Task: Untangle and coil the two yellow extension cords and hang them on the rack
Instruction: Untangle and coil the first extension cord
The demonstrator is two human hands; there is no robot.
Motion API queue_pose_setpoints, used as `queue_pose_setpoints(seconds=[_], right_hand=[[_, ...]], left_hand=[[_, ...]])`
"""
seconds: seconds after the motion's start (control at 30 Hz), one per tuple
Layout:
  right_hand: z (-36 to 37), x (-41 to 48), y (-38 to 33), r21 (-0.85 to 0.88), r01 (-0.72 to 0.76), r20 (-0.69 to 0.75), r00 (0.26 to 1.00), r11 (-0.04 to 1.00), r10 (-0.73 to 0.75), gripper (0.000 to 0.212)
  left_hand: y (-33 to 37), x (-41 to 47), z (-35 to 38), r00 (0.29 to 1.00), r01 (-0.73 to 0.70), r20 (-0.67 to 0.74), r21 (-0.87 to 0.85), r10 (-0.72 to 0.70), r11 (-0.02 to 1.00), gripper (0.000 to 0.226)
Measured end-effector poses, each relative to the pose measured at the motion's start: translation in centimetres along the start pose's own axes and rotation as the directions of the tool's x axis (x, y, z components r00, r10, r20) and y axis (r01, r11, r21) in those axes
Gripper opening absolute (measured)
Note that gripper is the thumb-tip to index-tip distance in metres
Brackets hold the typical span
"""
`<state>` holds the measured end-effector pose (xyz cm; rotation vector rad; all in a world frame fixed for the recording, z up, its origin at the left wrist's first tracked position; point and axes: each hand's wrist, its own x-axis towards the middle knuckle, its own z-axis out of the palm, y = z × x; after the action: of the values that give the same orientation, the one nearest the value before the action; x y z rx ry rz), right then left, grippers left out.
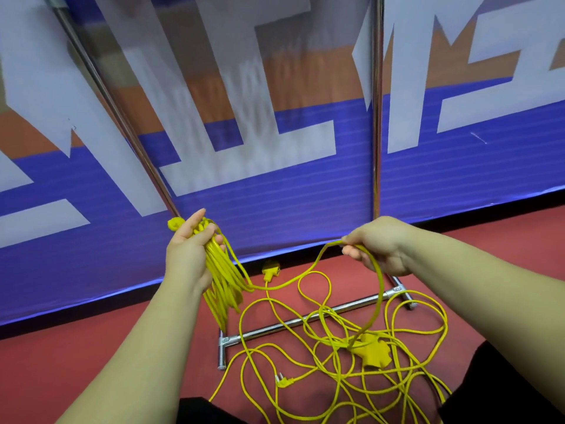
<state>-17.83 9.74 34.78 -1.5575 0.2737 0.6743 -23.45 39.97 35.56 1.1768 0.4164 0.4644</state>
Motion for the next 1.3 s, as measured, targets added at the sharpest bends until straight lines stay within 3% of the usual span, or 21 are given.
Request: queue_pose_setpoints(seconds=[0.17, 0.3, 0.47, 0.6, 0.73, 0.8, 0.93, 1.3], right_hand=[[0.8, 0.3, 0.3, 0.047, -0.042, 0.004, 0.999, 0.998, 0.042, 0.007], [1.6, 0.5, -0.1, 0.082, 0.102, -0.040, 0.994, 0.991, -0.099, 0.012], [2.7, -0.8, -1.0, 0.094, 0.257, 0.054, 0.963, 0.962, -0.262, 0.024], [3.0, -1.6, -1.6, 0.040, 0.354, 0.034, 0.934, 0.934, -0.355, 0.028], [3.4, -1.8, -1.8, 0.006, 0.403, 0.030, 0.915, 0.915, -0.403, 0.018], [3.5, -2.0, -1.8, 0.025, 0.395, 0.030, 0.918, 0.918, -0.396, 0.012], [3.5, -2.1, -2.1, 0.021, 0.389, -0.002, 0.921, 0.921, -0.389, 0.022], [3.9, -1.8, -2.9, -0.017, 0.276, -0.020, 0.961, 0.961, -0.276, 0.018]], left_hand=[[0.3, -2.3, 1.3, 0.982, 0.044, 0.180, 0.053, -0.053, 0.998, 0.043], [0.4, -4.7, 2.9, 0.927, 0.142, 0.345, 0.049, -0.150, 0.989, 0.045], [-0.3, -7.0, 4.5, 0.853, 0.198, 0.475, 0.088, -0.216, 0.976, 0.057], [-0.9, -7.7, 5.3, 0.835, 0.228, 0.495, 0.088, -0.241, 0.970, 0.045], [-1.8, -7.7, 5.7, 0.847, 0.226, 0.469, 0.106, -0.249, 0.968, 0.044], [-2.2, -7.9, 5.9, 0.855, 0.202, 0.458, 0.136, -0.243, 0.970, 0.052], [-3.0, -8.2, 6.2, 0.873, 0.112, 0.447, 0.204, -0.194, 0.973, 0.071], [-5.3, -8.6, 7.6, 0.884, 0.084, 0.432, 0.226, -0.177, 0.970, 0.079]])
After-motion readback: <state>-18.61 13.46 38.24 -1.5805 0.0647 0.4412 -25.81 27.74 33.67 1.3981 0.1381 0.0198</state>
